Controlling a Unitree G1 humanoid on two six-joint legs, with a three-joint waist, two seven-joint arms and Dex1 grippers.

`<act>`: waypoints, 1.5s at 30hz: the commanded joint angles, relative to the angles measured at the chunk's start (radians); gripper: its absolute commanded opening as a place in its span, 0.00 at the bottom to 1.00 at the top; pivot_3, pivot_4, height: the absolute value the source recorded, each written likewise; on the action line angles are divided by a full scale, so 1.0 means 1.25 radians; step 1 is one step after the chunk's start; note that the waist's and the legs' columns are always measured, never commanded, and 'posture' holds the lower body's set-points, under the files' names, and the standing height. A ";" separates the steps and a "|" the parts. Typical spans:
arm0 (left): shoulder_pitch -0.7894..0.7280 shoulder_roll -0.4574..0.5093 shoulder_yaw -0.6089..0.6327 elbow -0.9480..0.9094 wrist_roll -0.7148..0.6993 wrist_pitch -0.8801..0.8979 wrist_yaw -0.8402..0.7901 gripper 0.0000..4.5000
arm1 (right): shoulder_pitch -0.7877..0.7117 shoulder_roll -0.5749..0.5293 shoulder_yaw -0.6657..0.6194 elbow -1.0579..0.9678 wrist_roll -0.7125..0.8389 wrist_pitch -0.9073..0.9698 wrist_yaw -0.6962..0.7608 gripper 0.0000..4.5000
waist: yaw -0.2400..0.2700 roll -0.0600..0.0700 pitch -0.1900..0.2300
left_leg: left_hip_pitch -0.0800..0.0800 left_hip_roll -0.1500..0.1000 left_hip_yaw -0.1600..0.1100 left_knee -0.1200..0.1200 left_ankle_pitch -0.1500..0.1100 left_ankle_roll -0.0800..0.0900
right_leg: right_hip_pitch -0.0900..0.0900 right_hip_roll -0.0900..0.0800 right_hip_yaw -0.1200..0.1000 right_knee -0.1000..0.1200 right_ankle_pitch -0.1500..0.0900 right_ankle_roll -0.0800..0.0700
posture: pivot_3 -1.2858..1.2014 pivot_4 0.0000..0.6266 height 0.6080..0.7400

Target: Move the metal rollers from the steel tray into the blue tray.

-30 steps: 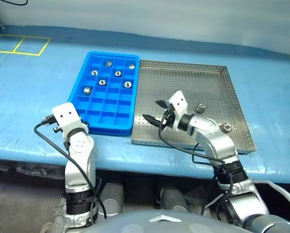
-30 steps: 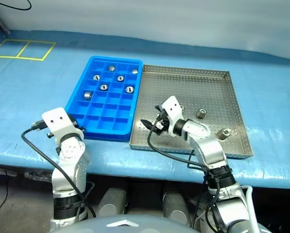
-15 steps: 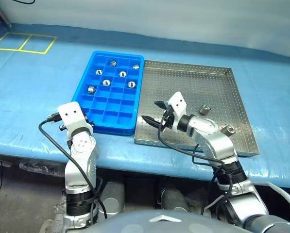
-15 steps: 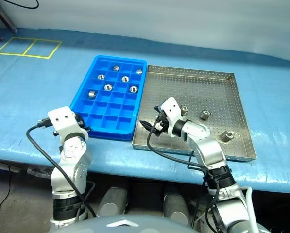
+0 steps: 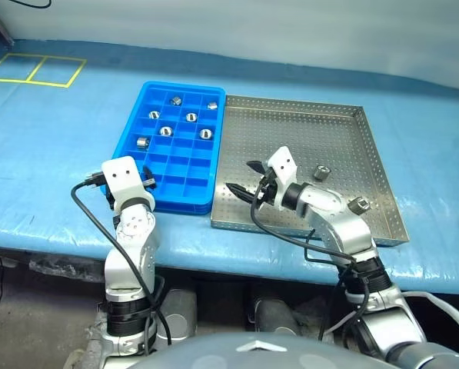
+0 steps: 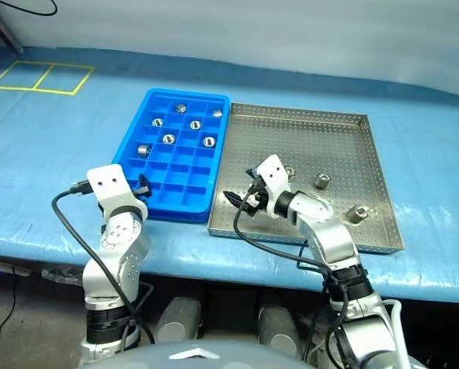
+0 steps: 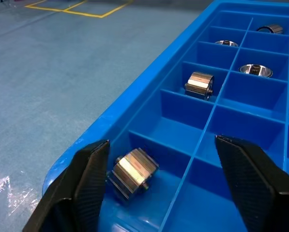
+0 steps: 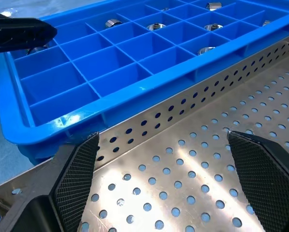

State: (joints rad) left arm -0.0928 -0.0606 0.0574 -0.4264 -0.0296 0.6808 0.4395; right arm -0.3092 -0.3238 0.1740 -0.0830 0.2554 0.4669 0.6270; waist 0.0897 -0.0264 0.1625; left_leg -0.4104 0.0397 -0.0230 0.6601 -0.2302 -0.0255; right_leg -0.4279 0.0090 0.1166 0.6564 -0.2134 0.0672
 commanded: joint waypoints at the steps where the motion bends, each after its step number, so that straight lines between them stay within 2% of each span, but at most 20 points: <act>1: -0.015 -0.025 -0.025 0.020 0.000 -0.047 -0.037 0.81 | -0.002 -0.002 -0.027 -0.037 0.005 -0.009 -0.010 1.00 | -0.001 0.000 0.000 | 0.000 0.000 0.000 0.000 0.000 0.000 | 0.000 0.000 0.000 0.000 0.000 0.000 | 0.61 0.24 1.00; 4: -0.024 0.030 -0.095 0.019 -0.018 -0.155 -0.174 0.81 | 0.001 0.011 -0.052 -0.044 -0.003 -0.024 -0.053 1.00 | -0.002 0.000 0.000 | -0.001 0.000 0.000 0.000 0.000 0.000 | 0.000 0.000 0.000 0.000 0.000 0.000 | 0.59 0.24 1.00; 8: -0.055 0.036 -0.118 0.065 -0.056 -0.212 -0.282 0.81 | 0.017 0.035 -0.099 -0.065 -0.017 -0.041 -0.136 1.00 | -0.014 0.000 0.000 | -0.003 0.000 0.000 -0.001 0.000 0.000 | 0.000 0.000 0.000 -0.006 0.001 0.001 | 0.55 0.24 1.00; 15: -0.139 0.093 -0.188 0.206 -0.020 -0.271 -0.409 0.81 | 0.047 0.066 -0.152 -0.124 -0.039 -0.023 -0.259 1.00 | -0.074 0.000 0.000 | -0.004 0.000 0.001 -0.004 -0.002 0.004 | 0.000 0.000 0.001 -0.010 0.004 0.002 | 0.49 0.24 1.00; 22: -0.195 0.098 -0.239 0.305 -0.003 -0.308 -0.499 0.81 | 0.078 0.067 -0.171 -0.150 -0.069 0.101 -0.352 1.00 | -0.128 0.001 0.000 | -0.004 0.000 0.001 -0.004 -0.003 0.004 | 0.000 0.000 0.002 -0.010 0.004 0.004 | 0.46 0.24 1.00; 29: -0.212 0.094 -0.270 0.351 -0.005 -0.318 -0.574 0.81 | 0.115 0.053 -0.184 -0.194 -0.046 0.195 -0.343 1.00 | -0.165 0.002 -0.001 | -0.004 0.000 0.001 -0.004 -0.003 0.004 | 0.000 0.000 0.003 -0.010 0.004 0.006 | 0.45 0.24 1.00; 37: -0.275 0.069 -0.284 0.468 0.009 -0.367 -0.610 0.81 | 0.144 0.049 -0.197 -0.245 -0.030 0.187 -0.332 1.00 | -0.195 0.003 -0.001 | -0.004 -0.001 0.001 -0.003 -0.003 0.005 | 0.000 0.000 0.003 -0.010 0.005 0.007 | 0.43 0.24 1.00; 42: -0.319 0.043 -0.274 0.549 0.025 -0.395 -0.603 0.81 | 0.164 0.043 -0.211 -0.281 -0.020 0.182 -0.328 1.00 | -0.216 0.003 -0.002 | -0.004 -0.001 0.001 -0.003 -0.003 0.005 | 0.001 -0.001 0.004 -0.010 0.005 0.009 | 0.41 0.24 1.00; 45: -0.354 0.019 -0.242 0.618 0.041 -0.404 -0.539 0.81 | 0.184 0.040 -0.225 -0.311 -0.015 0.178 -0.330 1.00 | -0.230 0.003 -0.002 | -0.004 -0.001 0.001 -0.003 -0.003 0.005 | 0.000 0.000 0.004 -0.010 0.005 0.009 | 0.40 0.24 1.00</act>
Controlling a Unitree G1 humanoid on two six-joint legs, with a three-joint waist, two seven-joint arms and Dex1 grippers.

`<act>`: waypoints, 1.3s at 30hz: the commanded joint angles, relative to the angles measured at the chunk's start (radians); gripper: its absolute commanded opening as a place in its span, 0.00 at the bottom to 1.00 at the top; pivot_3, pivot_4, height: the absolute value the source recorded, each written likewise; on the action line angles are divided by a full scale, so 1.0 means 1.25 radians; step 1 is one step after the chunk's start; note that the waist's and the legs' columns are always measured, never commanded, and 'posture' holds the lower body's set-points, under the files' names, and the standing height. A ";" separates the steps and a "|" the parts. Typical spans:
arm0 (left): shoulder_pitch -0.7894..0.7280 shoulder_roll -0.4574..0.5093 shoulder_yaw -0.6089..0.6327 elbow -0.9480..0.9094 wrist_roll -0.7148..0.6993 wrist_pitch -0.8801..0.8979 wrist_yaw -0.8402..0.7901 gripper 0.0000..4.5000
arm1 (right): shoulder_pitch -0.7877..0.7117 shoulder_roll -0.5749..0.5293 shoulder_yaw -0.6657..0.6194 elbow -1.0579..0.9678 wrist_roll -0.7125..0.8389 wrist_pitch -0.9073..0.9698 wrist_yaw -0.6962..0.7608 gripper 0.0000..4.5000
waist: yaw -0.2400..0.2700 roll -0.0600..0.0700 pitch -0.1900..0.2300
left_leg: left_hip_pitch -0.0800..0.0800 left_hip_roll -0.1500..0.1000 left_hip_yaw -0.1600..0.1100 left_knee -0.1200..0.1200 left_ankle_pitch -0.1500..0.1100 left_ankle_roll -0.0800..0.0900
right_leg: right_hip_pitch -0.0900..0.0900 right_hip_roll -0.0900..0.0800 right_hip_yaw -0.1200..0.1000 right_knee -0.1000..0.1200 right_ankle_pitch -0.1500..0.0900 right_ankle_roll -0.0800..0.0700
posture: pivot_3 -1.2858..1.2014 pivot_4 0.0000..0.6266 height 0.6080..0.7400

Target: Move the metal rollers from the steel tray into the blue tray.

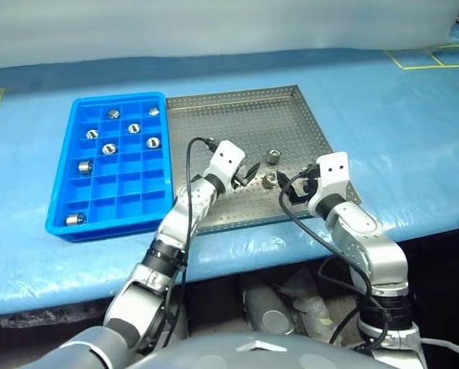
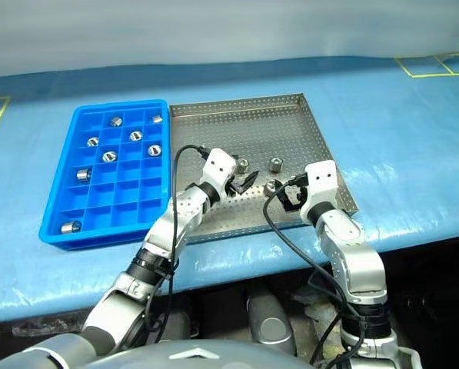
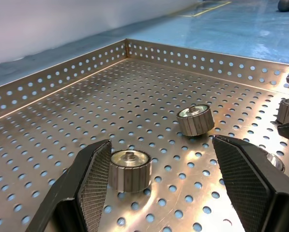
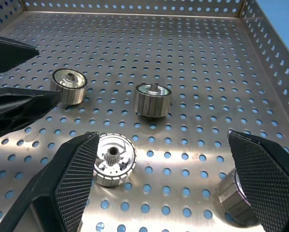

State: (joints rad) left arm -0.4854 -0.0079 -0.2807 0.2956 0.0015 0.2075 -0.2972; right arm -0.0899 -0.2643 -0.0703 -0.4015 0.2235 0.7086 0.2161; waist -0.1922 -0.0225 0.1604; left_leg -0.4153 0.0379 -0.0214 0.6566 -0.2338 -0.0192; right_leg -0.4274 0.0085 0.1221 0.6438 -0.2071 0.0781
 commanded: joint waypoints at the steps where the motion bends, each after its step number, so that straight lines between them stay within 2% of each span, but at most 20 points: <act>1: -0.051 -0.030 0.039 0.062 0.018 -0.025 0.072 0.81 | 0.015 -0.007 -0.033 -0.064 0.012 -0.016 -0.002 1.00 | -0.011 0.000 0.000 | 0.000 0.000 0.000 0.000 0.000 0.000 | 0.000 0.000 0.000 0.000 0.000 0.000 | 0.40 0.24 1.00; 5: -0.089 -0.052 0.075 0.135 0.028 -0.036 0.139 0.81 | 0.038 -0.005 -0.046 -0.091 0.014 -0.013 -0.009 1.00 | -0.038 0.000 0.000 | 0.000 0.000 0.000 0.000 0.000 0.000 | 0.000 0.000 0.000 0.000 0.000 0.000 | 0.39 0.24 1.00; 16: -0.156 -0.087 0.098 0.282 0.034 -0.011 0.160 0.81 | 0.075 -0.002 -0.066 -0.133 0.021 -0.018 -0.026 1.00 | -0.106 0.000 0.000 | 0.000 -0.001 0.000 -0.001 0.000 0.000 | 0.000 0.000 0.000 0.000 0.000 0.001 | 0.37 0.24 1.00; 21: -0.143 -0.101 0.124 0.258 0.024 -0.024 0.199 0.81 | 0.086 -0.004 -0.067 -0.134 0.023 -0.018 -0.027 1.00 | -0.127 0.000 0.000 | 0.000 -0.001 0.000 -0.001 0.000 0.000 | 0.000 0.000 0.001 0.000 0.000 0.001 | 0.37 0.24 1.00; 28: -0.102 -0.106 0.139 0.227 0.020 0.019 0.224 0.81 | 0.074 -0.005 -0.059 -0.119 0.022 -0.018 -0.024 1.00 | -0.136 0.000 0.000 | 0.001 -0.001 0.000 -0.001 0.000 0.000 | 0.000 0.000 0.001 0.000 0.000 0.001 | 0.38 0.24 1.00; 34: -0.074 -0.104 0.136 0.198 0.023 0.056 0.223 0.39 | 0.069 -0.005 -0.053 -0.109 0.020 -0.022 -0.018 1.00 | -0.131 0.000 0.000 | 0.001 -0.001 0.000 -0.001 0.000 0.000 | 0.001 0.000 0.001 0.000 0.000 0.001 | 0.38 0.24 1.00; 39: -0.064 -0.104 0.137 0.177 0.024 0.065 0.227 0.39 | 0.065 -0.007 -0.051 -0.104 0.019 -0.022 -0.015 1.00 | -0.129 0.000 0.000 | 0.001 -0.001 0.000 -0.002 0.000 0.000 | 0.001 0.000 0.001 0.000 0.000 0.001 | 0.39 0.24 1.00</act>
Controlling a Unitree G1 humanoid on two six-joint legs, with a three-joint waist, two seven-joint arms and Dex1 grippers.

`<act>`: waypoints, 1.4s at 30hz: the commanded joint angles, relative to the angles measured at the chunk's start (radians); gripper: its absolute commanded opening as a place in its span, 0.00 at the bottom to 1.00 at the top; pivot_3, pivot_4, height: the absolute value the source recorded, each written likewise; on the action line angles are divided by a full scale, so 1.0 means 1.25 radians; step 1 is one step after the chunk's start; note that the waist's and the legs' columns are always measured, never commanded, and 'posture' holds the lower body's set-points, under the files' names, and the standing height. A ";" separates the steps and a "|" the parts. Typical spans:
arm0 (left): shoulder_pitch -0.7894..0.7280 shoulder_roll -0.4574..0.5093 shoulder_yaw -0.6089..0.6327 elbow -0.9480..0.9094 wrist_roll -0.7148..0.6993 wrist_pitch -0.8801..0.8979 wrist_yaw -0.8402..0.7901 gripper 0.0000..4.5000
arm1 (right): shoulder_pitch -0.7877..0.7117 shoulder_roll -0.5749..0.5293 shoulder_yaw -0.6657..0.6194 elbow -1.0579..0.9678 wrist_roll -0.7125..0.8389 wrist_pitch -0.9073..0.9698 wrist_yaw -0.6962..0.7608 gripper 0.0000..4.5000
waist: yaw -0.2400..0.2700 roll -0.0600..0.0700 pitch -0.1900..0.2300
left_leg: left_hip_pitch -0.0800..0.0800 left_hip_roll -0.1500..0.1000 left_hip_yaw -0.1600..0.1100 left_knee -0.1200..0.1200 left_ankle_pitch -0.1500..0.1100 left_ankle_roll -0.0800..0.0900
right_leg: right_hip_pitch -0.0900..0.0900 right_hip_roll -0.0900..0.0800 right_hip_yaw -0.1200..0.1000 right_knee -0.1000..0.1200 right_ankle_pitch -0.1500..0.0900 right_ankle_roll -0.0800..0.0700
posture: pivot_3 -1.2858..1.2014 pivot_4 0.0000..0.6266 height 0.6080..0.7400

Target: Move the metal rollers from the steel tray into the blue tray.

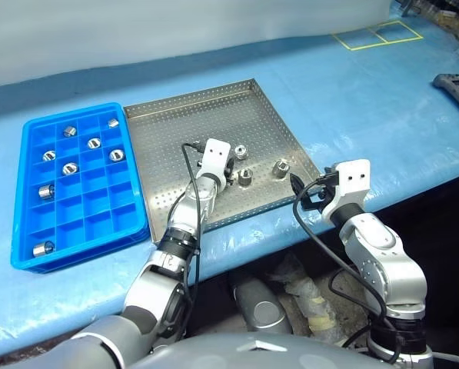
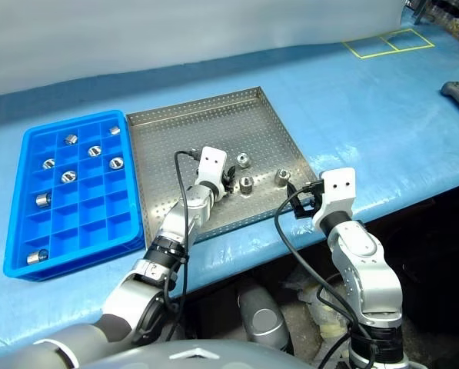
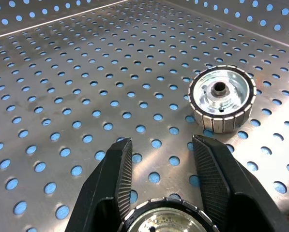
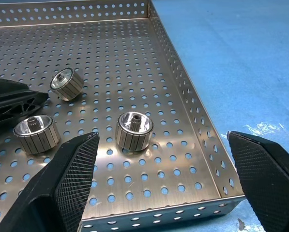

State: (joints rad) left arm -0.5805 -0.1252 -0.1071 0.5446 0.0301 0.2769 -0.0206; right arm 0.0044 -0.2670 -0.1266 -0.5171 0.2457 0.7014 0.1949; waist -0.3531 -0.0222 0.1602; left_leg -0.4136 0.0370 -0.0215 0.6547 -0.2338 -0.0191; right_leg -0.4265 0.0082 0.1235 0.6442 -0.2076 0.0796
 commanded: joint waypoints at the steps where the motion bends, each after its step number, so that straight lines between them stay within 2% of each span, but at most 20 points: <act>1: 0.016 -0.011 -0.002 -0.028 0.000 0.006 0.003 0.39 | -0.011 -0.006 -0.006 -0.011 0.001 -0.016 0.002 1.00 | 0.000 0.000 0.000 | 0.000 0.000 0.000 0.000 0.000 0.000 | 0.000 0.000 0.000 0.000 0.000 0.000 | 0.39 0.24 1.00; 6: 0.057 -0.020 0.007 -0.104 -0.035 -0.034 -0.031 0.39 | -0.014 -0.007 0.002 -0.002 -0.004 -0.020 0.004 1.00 | 0.002 0.000 0.000 | 0.000 0.000 0.000 0.000 0.000 0.000 | 0.000 0.000 0.000 0.000 0.000 0.000 | 0.39 0.24 1.00; 12: 0.107 -0.018 0.037 -0.183 -0.043 -0.071 0.000 0.39 | -0.017 -0.005 0.015 0.017 -0.008 -0.028 0.006 1.00 | 0.008 0.000 0.000 | 0.000 0.000 0.000 0.000 0.000 0.000 | 0.000 0.000 0.000 0.000 0.000 0.000 | 0.40 0.24 1.00; 20: 0.142 0.006 0.027 -0.223 0.080 -0.202 0.152 0.39 | -0.028 -0.008 0.030 0.038 -0.008 -0.032 0.015 1.00 | 0.021 0.000 0.000 | 0.000 0.000 0.000 0.000 0.000 0.000 | 0.000 0.000 0.000 0.000 0.000 0.000 | 0.41 0.24 1.00; 27: 0.138 0.004 0.048 -0.220 0.216 -0.232 0.401 0.39 | -0.047 -0.018 0.045 0.059 -0.009 -0.030 0.031 1.00 | 0.050 0.000 0.000 | 0.000 0.000 0.000 0.000 0.000 0.000 | 0.000 0.000 0.000 0.000 0.000 0.000 | 0.43 0.24 1.00; 33: 0.154 0.009 0.049 -0.234 0.193 -0.229 0.379 0.39 | -0.065 -0.021 0.058 0.075 -0.012 -0.030 0.040 1.00 | 0.073 0.000 0.000 | 0.000 0.000 0.000 0.000 0.000 0.000 | 0.000 0.000 0.000 0.000 0.000 0.000 | 0.43 0.24 1.00; 42: 0.156 0.012 0.090 -0.282 0.234 -0.187 0.489 0.39 | -0.076 -0.022 0.069 0.094 -0.013 -0.032 0.052 1.00 | 0.092 0.000 0.000 | 0.000 0.000 0.000 0.000 0.000 0.000 | -0.001 0.000 0.000 0.000 0.000 0.000 | 0.45 0.24 1.00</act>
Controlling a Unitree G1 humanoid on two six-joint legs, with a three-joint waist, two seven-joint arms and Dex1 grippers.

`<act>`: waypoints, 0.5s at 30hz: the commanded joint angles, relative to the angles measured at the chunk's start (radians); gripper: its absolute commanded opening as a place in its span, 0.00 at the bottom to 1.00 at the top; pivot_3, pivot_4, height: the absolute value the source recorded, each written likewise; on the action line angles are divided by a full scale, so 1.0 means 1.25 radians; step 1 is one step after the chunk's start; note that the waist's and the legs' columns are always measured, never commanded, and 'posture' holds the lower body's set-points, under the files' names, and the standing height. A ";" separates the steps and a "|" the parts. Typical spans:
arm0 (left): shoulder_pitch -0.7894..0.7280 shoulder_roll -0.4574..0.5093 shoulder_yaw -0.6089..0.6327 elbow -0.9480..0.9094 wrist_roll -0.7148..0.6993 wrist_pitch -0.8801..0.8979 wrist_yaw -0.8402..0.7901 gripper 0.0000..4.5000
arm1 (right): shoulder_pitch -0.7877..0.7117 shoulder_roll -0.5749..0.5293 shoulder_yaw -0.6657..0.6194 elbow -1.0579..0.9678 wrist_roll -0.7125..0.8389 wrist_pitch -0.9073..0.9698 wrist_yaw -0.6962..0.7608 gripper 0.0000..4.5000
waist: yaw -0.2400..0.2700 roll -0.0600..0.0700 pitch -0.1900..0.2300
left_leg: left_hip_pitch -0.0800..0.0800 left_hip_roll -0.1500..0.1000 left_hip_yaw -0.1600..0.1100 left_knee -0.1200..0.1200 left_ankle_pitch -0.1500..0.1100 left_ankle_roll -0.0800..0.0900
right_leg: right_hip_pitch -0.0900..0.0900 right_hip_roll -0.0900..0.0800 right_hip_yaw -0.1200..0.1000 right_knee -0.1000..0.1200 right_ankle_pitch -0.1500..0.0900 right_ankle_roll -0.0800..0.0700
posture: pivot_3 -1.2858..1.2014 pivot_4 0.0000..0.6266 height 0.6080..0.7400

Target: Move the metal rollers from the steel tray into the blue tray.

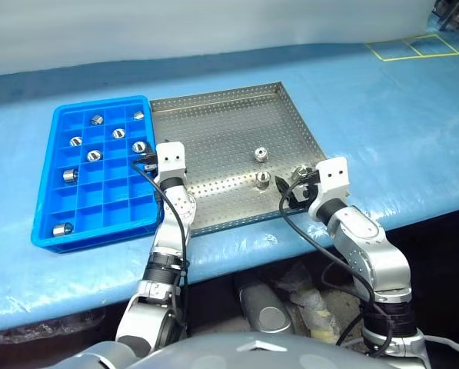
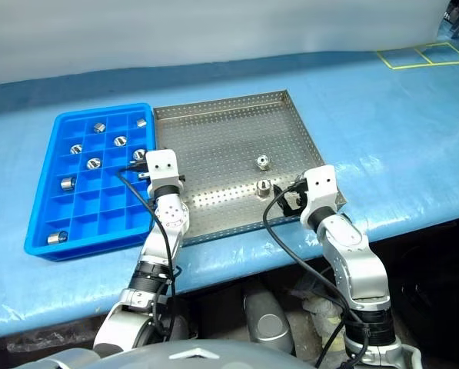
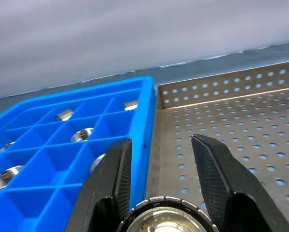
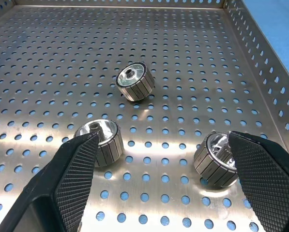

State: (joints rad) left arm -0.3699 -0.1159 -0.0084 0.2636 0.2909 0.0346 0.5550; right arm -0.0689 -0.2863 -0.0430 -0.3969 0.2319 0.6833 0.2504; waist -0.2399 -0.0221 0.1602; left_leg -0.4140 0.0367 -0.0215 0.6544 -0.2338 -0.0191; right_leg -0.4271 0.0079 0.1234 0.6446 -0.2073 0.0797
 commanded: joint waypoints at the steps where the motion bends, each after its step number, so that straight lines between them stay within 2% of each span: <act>1: -0.013 0.011 0.010 -0.065 0.028 0.010 0.026 0.39 | -0.022 -0.006 0.004 0.003 -0.003 -0.019 0.010 1.00 | 0.003 0.000 0.000 | 0.000 0.000 0.000 0.000 0.000 0.000 | 0.000 0.000 0.000 0.000 0.000 0.000 | 0.46 0.24 1.00; 11: -0.030 0.066 0.076 -0.099 0.018 0.078 0.027 0.39 | -0.059 -0.002 0.029 0.045 -0.008 -0.029 0.033 1.00 | 0.055 0.000 0.000 | 0.000 0.000 0.000 0.000 0.000 0.000 | 0.000 0.000 0.000 0.000 0.000 0.000 | 0.48 0.24 1.00; 15: -0.022 0.060 0.106 -0.105 0.012 0.113 0.050 0.39 | -0.063 -0.002 0.031 0.051 -0.011 -0.032 0.037 1.00 | 0.077 0.000 0.000 | 0.000 0.000 0.000 0.001 0.000 0.000 | 0.000 0.000 -0.001 0.000 0.000 0.000 | 0.48 0.24 1.00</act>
State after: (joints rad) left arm -0.3833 -0.0367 0.1214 0.1907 0.3009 0.1689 0.5977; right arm -0.1324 -0.2850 -0.0029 -0.3174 0.2192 0.6634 0.2890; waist -0.1433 -0.0222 0.1601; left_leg -0.4144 0.0364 -0.0219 0.6552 -0.2336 -0.0191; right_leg -0.4271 0.0075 0.1227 0.6449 -0.2068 0.0796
